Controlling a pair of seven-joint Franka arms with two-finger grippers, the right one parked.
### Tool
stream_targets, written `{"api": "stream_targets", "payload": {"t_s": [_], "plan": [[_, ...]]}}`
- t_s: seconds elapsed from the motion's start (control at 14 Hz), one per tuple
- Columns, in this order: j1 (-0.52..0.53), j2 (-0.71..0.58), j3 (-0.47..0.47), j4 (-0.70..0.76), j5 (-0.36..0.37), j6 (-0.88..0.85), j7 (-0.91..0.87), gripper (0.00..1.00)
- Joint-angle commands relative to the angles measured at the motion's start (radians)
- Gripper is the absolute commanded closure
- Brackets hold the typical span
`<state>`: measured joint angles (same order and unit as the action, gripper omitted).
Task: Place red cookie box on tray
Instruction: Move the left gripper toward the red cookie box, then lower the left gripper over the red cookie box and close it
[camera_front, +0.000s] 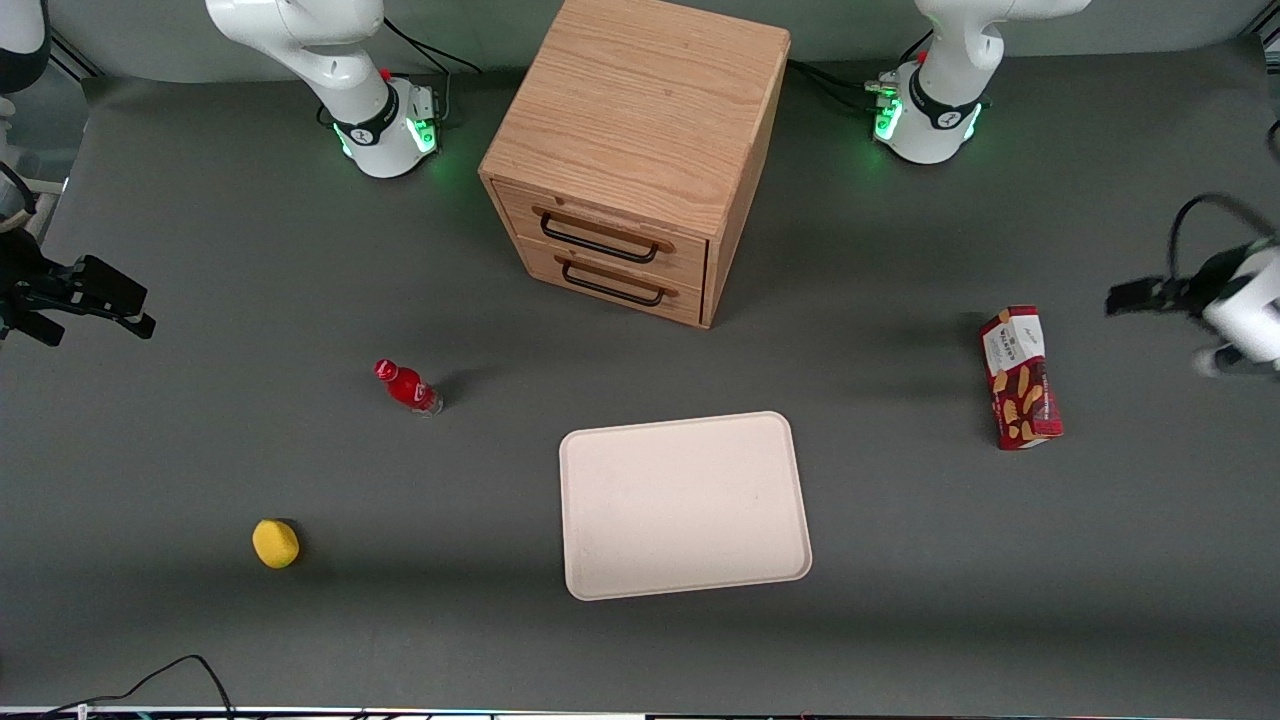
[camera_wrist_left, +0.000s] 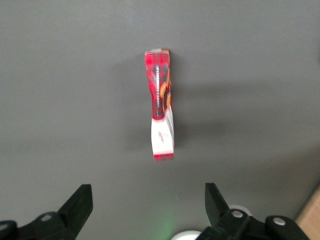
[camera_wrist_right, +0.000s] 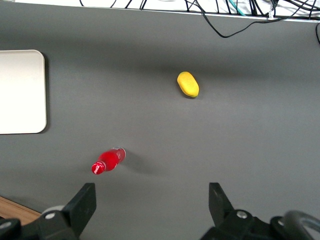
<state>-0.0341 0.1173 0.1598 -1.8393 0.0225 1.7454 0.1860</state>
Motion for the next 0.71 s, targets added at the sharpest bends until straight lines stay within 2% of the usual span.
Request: {"api": "stream_targets", "payload": {"t_s": [0.0,0.07,0.21,0.29,0.43,0.64], "plan": [[-0.006,-0.033,0.006,-0.304,-0.009,0.365,0.032,0.0],[-0.006,-0.003,0.006,-0.369,-0.012,0.494,0.032,0.0],[-0.007,0.06,0.006,-0.423,-0.012,0.63,0.052,0.0],[-0.006,0.083,0.006,-0.442,-0.013,0.693,0.056,0.04],[-0.004,0.108,0.006,-0.472,-0.053,0.782,0.058,1.0],[-0.003,0.11,0.004,-0.469,-0.075,0.778,0.059,1.0]]}}
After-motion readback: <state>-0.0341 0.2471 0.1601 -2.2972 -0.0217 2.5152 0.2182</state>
